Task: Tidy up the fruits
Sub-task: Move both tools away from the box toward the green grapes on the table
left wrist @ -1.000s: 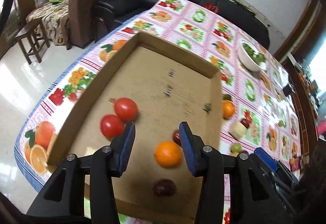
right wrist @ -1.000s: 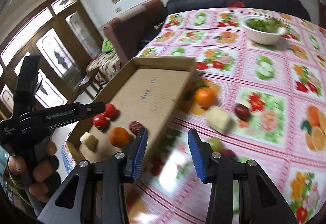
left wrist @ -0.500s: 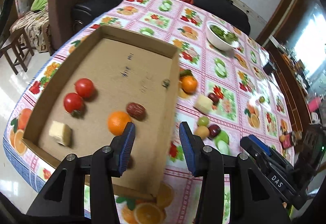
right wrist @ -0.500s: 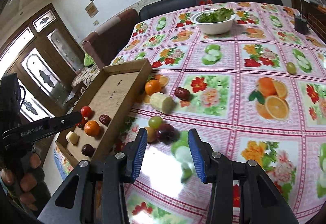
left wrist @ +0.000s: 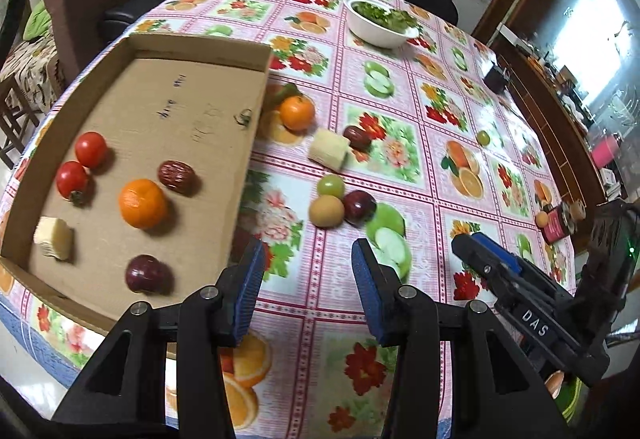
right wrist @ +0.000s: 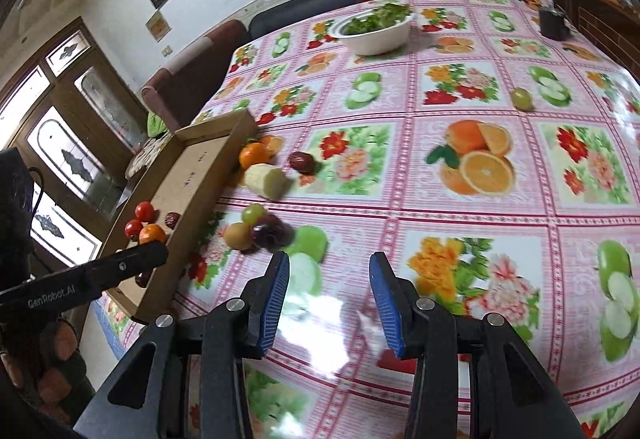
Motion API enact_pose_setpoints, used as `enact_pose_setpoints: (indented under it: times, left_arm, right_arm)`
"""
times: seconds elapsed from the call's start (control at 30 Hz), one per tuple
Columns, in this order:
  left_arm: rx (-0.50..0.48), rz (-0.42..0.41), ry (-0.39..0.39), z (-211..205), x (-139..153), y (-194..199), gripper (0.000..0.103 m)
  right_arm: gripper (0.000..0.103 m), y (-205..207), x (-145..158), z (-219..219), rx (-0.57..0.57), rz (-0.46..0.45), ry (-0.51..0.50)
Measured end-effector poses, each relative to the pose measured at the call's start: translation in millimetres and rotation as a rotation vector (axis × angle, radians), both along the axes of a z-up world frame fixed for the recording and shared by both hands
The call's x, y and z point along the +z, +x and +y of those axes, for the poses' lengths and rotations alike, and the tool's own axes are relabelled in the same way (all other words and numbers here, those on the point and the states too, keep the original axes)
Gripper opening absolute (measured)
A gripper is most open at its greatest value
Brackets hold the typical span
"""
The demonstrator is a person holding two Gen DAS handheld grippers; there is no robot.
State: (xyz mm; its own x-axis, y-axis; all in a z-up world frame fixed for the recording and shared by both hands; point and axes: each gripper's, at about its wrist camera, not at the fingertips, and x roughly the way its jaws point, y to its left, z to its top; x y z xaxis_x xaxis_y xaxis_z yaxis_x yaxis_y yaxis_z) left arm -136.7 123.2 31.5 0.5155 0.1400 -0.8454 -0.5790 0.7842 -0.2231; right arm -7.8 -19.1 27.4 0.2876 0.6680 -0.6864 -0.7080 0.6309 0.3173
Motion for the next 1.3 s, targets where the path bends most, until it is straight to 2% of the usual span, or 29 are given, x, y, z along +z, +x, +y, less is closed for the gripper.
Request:
enact_pose_setpoints:
  times: [0.33,0.53,0.73,0.83,0.93,1.03,1.13,1.3]
  left_arm:
    - [-0.042,0.013,-0.021,-10.1,-7.7,10.3,0.043]
    - [-0.094,-0.018,-0.043,-18.2,-8.4,13.3,0.043]
    - [-0.118,-0.013,-0.083,-22.0,-22.3,21.4,0.043]
    - [-0.104,-0.004,-0.085,-19.2,-28.0,23.5,0.043]
    - [-0.102,-0.008,-0.088,-16.5,-30.4,27.6,0.043]
    - [-0.087,-0.002,-0.073,-10.7,-32.5,32.1,0.043]
    - [-0.065,0.003,-0.058,-1.6,-36.1,37.2,0.043]
    - [-0.075,0.034,-0.041,6.2,-46.1,51.8,0.043]
  right_arm:
    - [0.045,33.0,-0.4,-41.5,-0.132,-0.040,-0.014]
    - [0.045,60.0,2.8,-89.7,-0.267,-0.083,-0.059]
    - [0.045,80.4,-1.1,-129.6,-0.367,-0.059,-0.062]
    - [0.045,77.3,4.3,-119.1,-0.298,-0.078,-0.040]
    - [0.044,72.9,9.9,-83.8,-0.179,-0.109,-0.023]
    - [0.043,79.2,10.0,-53.8,-0.145,-0.128,-0.040]
    - [0.043,100.0,10.2,-36.1,-0.162,-0.136,-0.050]
    - [0.044,152.5,7.7,-32.0,-0.285,-0.132,-0.062]
